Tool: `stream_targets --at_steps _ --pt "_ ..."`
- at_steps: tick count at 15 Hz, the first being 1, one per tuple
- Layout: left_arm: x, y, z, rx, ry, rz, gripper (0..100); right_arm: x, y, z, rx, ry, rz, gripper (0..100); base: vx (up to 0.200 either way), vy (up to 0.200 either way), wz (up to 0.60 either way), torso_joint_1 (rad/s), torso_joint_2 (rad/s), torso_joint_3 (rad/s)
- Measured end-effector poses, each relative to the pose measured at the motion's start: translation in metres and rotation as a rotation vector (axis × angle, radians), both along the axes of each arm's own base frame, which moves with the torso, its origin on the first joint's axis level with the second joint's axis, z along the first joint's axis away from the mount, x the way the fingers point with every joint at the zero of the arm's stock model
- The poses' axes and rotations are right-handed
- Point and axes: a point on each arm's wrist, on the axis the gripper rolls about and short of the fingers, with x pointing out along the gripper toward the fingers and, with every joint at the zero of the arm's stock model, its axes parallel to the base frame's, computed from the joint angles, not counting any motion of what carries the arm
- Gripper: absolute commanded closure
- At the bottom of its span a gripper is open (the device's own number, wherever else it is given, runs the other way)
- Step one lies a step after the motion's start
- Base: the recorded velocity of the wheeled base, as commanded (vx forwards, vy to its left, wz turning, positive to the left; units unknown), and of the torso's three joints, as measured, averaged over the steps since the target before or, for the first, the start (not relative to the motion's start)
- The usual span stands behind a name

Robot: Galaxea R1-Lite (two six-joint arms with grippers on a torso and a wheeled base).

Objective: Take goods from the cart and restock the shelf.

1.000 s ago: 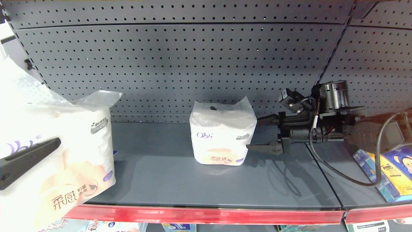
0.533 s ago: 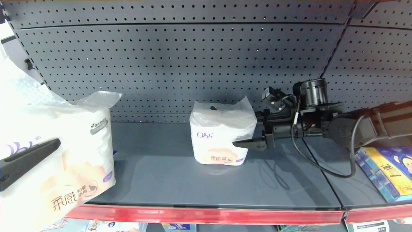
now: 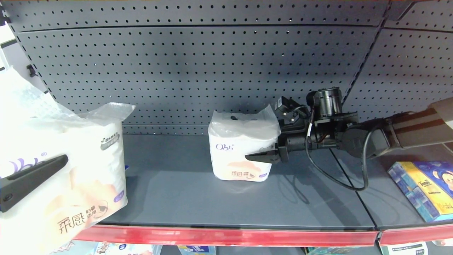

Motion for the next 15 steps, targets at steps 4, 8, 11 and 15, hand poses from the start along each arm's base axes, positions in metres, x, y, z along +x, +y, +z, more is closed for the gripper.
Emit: stream_targets --at_steps 4,8,11,15 --pt "0.0 0.0 -0.001 0.0 0.005 0.0 100 0.007 0.003 -0.005 0.001 -0.005 -0.001 100 0.0 0.0 0.0 0.0 0.0 0.0" --pt "0.001 0.0 -0.002 0.0 0.01 0.0 100 0.006 0.003 -0.006 0.0 0.002 0.003 100 0.0 0.0 0.0 0.0 0.0 0.0" --pt "0.001 0.0 -0.002 -0.002 0.011 -0.001 100 -0.004 -0.001 -0.004 -0.004 0.014 0.004 100 0.0 0.0 0.0 0.0 0.0 0.0" --pt "0.001 0.0 -0.002 -0.003 0.009 -0.004 100 -0.042 -0.01 -0.004 -0.026 0.061 0.019 100 0.0 0.0 0.0 0.0 0.0 0.0"
